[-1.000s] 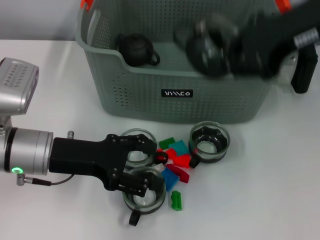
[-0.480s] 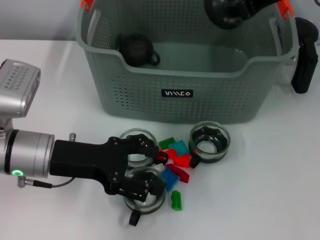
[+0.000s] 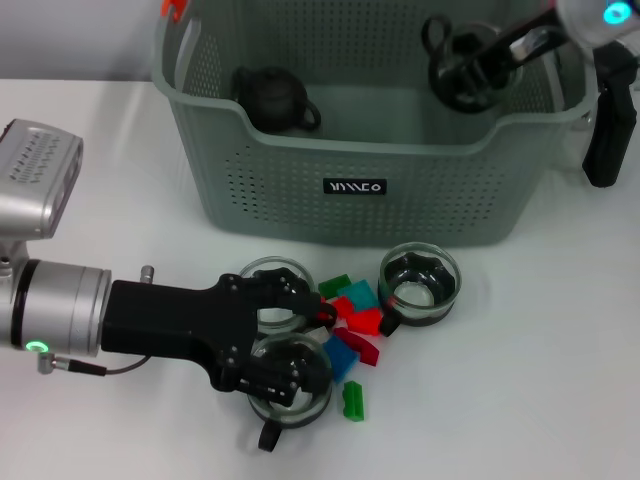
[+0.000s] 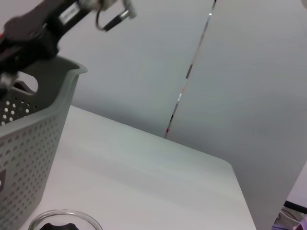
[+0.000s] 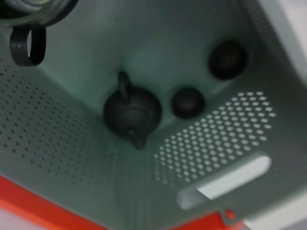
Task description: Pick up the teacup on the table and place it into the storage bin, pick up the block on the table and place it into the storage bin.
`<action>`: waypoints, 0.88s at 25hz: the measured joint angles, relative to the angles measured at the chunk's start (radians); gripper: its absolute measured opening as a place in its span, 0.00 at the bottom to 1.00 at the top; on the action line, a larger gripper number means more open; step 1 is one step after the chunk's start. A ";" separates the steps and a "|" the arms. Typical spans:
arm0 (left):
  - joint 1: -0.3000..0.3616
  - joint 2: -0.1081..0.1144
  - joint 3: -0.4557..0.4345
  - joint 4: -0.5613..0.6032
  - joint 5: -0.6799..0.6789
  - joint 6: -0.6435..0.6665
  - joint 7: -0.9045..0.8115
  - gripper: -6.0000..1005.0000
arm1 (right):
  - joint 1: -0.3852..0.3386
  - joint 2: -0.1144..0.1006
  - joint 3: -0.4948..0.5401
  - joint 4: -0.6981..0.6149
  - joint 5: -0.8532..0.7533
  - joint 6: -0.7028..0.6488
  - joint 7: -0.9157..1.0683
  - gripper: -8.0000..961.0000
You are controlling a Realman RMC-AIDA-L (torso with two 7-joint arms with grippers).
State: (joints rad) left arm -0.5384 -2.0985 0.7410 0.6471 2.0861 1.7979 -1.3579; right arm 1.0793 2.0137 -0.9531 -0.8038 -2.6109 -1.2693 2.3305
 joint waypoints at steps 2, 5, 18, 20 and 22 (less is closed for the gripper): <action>-0.001 0.000 0.000 0.000 0.000 0.000 0.000 0.95 | 0.007 0.006 -0.019 0.035 -0.010 0.051 0.005 0.07; -0.001 0.000 0.001 0.002 0.000 0.001 0.000 0.95 | 0.019 0.015 -0.032 0.073 -0.014 0.109 0.007 0.07; 0.003 0.000 -0.004 -0.003 0.003 0.002 0.010 0.95 | 0.050 0.028 -0.050 0.171 -0.076 0.266 0.007 0.07; 0.004 0.000 -0.004 -0.003 0.002 0.002 0.010 0.95 | 0.051 0.033 -0.063 0.179 -0.092 0.275 0.007 0.07; 0.005 0.000 -0.004 -0.003 0.002 0.002 0.010 0.95 | 0.051 0.038 -0.078 0.181 -0.108 0.280 0.009 0.07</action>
State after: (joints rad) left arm -0.5335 -2.0985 0.7365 0.6436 2.0879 1.7994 -1.3483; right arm 1.1308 2.0516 -1.0315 -0.6232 -2.7191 -0.9889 2.3394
